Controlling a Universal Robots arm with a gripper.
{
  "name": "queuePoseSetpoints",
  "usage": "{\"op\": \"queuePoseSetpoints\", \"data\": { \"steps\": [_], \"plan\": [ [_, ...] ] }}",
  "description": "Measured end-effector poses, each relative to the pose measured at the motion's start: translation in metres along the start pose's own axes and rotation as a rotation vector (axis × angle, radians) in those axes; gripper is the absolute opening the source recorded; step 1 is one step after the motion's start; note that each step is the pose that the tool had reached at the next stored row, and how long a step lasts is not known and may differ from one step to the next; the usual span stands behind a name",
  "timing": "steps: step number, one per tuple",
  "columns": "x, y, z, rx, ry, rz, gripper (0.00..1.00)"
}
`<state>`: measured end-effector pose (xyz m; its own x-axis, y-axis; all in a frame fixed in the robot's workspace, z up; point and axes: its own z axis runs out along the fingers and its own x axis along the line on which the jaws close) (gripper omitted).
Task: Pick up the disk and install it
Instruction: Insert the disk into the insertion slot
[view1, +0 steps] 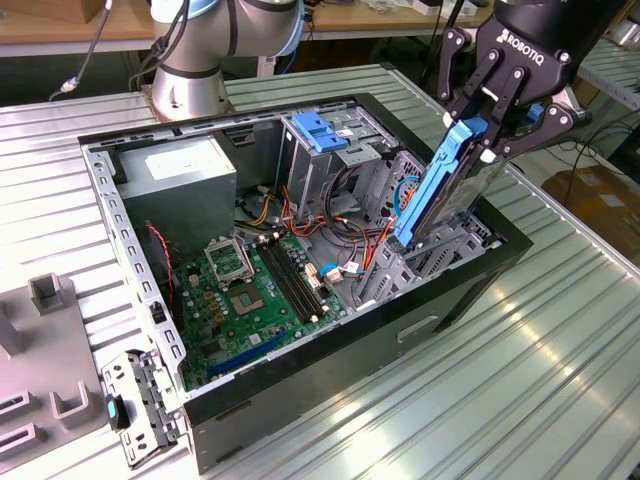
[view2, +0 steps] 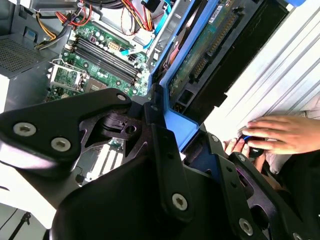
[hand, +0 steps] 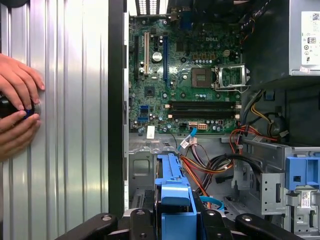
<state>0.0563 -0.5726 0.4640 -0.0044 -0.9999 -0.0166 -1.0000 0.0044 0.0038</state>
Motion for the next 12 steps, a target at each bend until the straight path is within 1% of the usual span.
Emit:
{"op": "queuePoseSetpoints", "data": {
  "steps": [2, 5, 12],
  "plan": [
    [-0.0013, 0.0000, 0.0003, 0.0000, 0.0000, 0.001, 0.37],
    [-0.0014, -0.0005, 0.0016, 0.0002, 0.0001, 0.015, 0.37],
    [-0.0017, -0.0017, 0.0062, 0.0003, 0.0001, 0.015, 0.37]
  ]
}}
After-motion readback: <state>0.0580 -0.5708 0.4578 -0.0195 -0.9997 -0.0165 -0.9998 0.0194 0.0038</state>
